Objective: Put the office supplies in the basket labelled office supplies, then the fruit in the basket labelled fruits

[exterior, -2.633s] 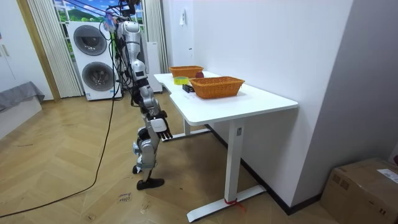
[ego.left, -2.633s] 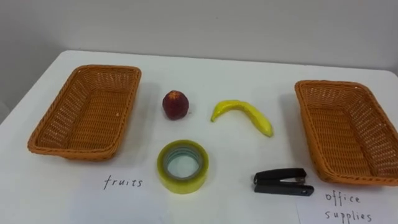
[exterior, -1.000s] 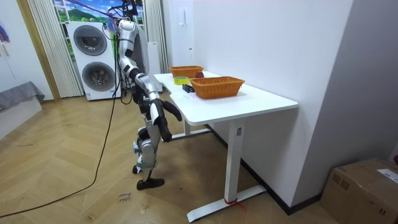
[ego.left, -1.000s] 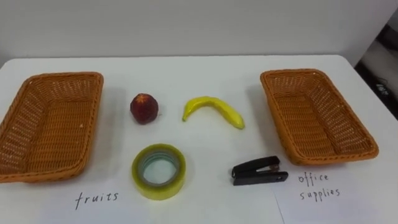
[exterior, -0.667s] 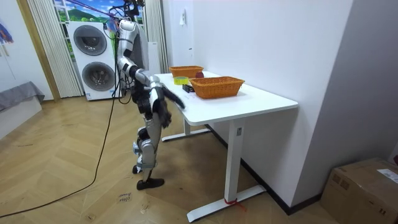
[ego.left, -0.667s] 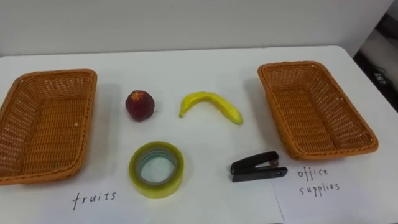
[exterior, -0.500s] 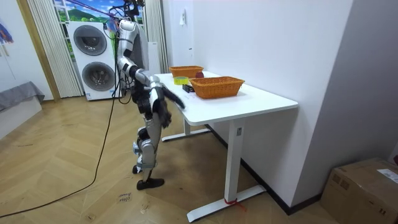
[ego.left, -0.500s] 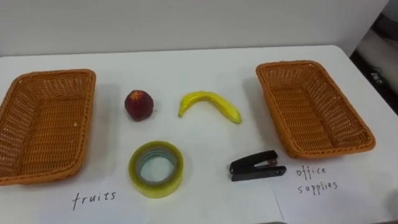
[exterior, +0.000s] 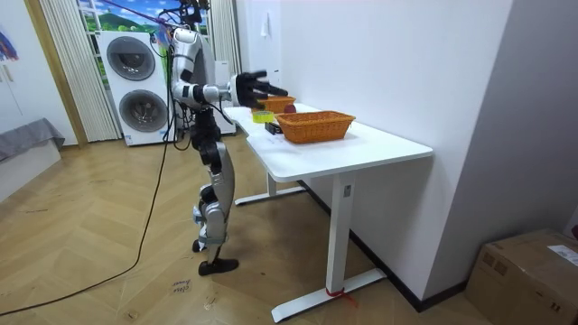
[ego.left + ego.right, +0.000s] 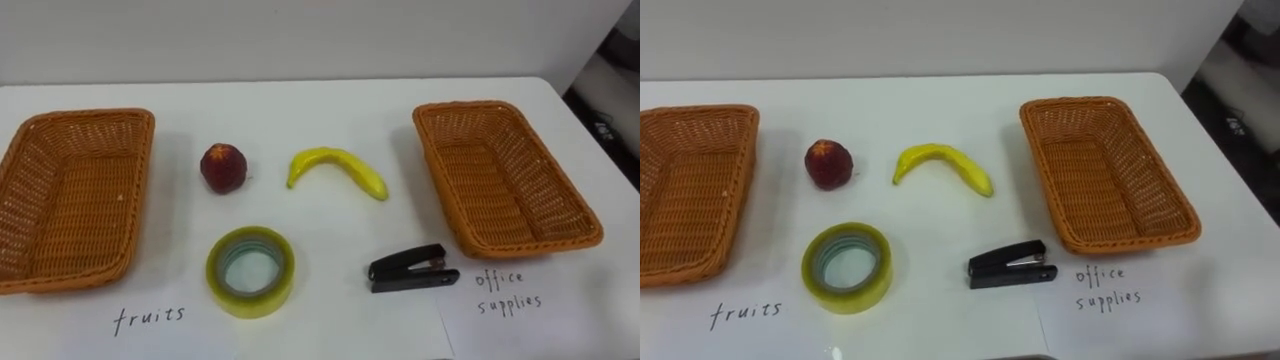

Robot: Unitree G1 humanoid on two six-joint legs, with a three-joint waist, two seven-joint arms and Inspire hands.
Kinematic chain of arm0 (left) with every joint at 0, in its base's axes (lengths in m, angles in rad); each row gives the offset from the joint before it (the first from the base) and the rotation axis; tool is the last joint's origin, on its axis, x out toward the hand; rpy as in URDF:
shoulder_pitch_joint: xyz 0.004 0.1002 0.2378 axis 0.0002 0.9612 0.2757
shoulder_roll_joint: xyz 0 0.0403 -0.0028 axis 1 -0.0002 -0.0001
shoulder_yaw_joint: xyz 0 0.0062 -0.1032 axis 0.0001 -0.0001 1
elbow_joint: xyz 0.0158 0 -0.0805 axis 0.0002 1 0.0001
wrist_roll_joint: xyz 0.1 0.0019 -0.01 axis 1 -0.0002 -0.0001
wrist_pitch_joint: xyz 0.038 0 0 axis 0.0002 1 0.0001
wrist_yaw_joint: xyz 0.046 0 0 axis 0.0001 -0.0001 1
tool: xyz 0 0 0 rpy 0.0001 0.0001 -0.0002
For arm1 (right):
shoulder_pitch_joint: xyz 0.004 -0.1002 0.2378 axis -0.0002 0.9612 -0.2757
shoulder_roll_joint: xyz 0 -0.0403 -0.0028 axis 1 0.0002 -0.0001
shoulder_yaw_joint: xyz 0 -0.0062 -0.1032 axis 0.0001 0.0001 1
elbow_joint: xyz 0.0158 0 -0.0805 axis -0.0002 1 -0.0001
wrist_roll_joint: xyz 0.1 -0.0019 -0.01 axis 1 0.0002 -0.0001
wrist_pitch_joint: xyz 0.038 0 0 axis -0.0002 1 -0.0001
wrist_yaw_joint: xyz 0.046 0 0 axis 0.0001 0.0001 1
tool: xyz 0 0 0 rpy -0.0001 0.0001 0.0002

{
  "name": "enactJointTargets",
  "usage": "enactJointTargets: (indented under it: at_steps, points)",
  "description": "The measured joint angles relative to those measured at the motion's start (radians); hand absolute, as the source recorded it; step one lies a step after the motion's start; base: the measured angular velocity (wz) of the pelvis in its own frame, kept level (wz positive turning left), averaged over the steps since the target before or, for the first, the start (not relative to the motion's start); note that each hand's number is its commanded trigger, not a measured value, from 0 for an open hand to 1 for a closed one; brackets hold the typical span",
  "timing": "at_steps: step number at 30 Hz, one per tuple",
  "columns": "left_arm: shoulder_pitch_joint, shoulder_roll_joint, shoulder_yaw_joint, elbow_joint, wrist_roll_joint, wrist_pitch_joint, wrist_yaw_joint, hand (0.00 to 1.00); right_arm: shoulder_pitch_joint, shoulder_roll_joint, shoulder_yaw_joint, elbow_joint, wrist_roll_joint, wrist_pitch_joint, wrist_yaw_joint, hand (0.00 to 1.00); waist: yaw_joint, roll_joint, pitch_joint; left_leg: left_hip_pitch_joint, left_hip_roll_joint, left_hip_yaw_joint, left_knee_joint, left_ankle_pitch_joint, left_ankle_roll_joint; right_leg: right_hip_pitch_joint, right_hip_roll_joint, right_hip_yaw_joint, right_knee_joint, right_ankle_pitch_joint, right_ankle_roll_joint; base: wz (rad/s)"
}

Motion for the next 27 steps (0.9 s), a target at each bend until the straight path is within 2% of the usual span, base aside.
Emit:
enactJointTargets:
  at_steps: [4, 6, 11, 13, 18, 21, 24, 27]
  points:
    - [-0.004, -0.001, -0.003, 0.0, 0.002, -0.011, -0.003, 0.0, -0.014, -0.019, 0.002, -0.049, -0.055, -0.012, 0.049, 0.0, 0.003, -0.003, -0.0002, 0.002, 0.0, 0.0, 0.0, 0.0, 0.0, 0.003, 0.0, -0.001, 0.001, 0.0, 0.0, 0.0]
    - [-0.005, -0.001, -0.005, 0.009, 0.002, -0.022, -0.006, 0.0, -0.02, -0.02, 0.006, -0.107, -0.132, -0.014, 0.072, 0.0, 0.01, -0.004, -0.0005, 0.002, 0.0, 0.0, 0.001, 0.0, 0.0, 0.001, 0.0, 0.0, 0.005, 0.0, 0.0, 0.0]
    - [-0.005, -0.003, -0.004, 0.01, 0.003, -0.028, -0.006, 0.0, -0.055, -0.025, 0.031, -0.169, -0.209, -0.027, 0.111, 0.0, 0.03, -0.008, 0.0041, 0.0, 0.001, 0.001, 0.001, 0.0, 0.0, -0.008, 0.0, 0.002, 0.014, -0.001, -0.001, -0.02]
    - [-0.005, -0.004, -0.005, 0.01, 0.005, -0.027, -0.006, 0.0, -0.07, -0.032, 0.048, -0.169, -0.225, -0.027, 0.134, 0.0, 0.035, -0.016, 0.0063, -0.004, 0.001, 0.001, 0.002, 0.0, 0.0, -0.01, 0.0, 0.002, 0.014, -0.001, -0.001, 0.0]
    - [-0.018, -0.011, -0.003, 0.018, 0.015, -0.029, -0.024, 0.0, -0.114, -0.041, 0.071, -0.186, -0.308, -0.027, 0.22, 0.0, 0.049, -0.022, 0.0036, -0.003, 0.0, 0.0, 0.003, 0.0, 0.0, -0.007, -0.001, 0.002, 0.014, 0.0, -0.001, 0.0]
    - [-0.024, -0.009, -0.003, 0.019, 0.029, -0.033, -0.025, 0.0, -0.114, -0.052, 0.119, -0.219, -0.327, -0.027, 0.289, 0.0, 0.054, -0.023, 0.0023, -0.002, 0.003, -0.002, 0.005, 0.0, 0.0, 0.0, 0.0, -0.003, 0.013, 0.001, -0.002, 0.03]
    - [-0.03, -0.008, -0.003, 0.019, 0.041, -0.033, -0.026, 0.0, -0.116, -0.084, 0.164, -0.239, -0.374, -0.022, 0.358, 0.0, 0.058, -0.024, 0.0021, -0.003, 0.005, -0.002, 0.003, 0.0, 0.0, 0.0, 0.001, -0.007, 0.013, 0.002, -0.004, 0.01]
    - [-0.036, -0.003, -0.003, 0.029, 0.041, -0.033, -0.025, 0.0, -0.149, -0.087, 0.197, -0.247, -0.436, -0.02, 0.421, 0.0, 0.058, -0.023, 0.0021, -0.004, 0.006, -0.005, 0.003, 0.0, -0.001, 0.001, -0.002, -0.038, 0.013, 0.004, -0.006, 0.03]
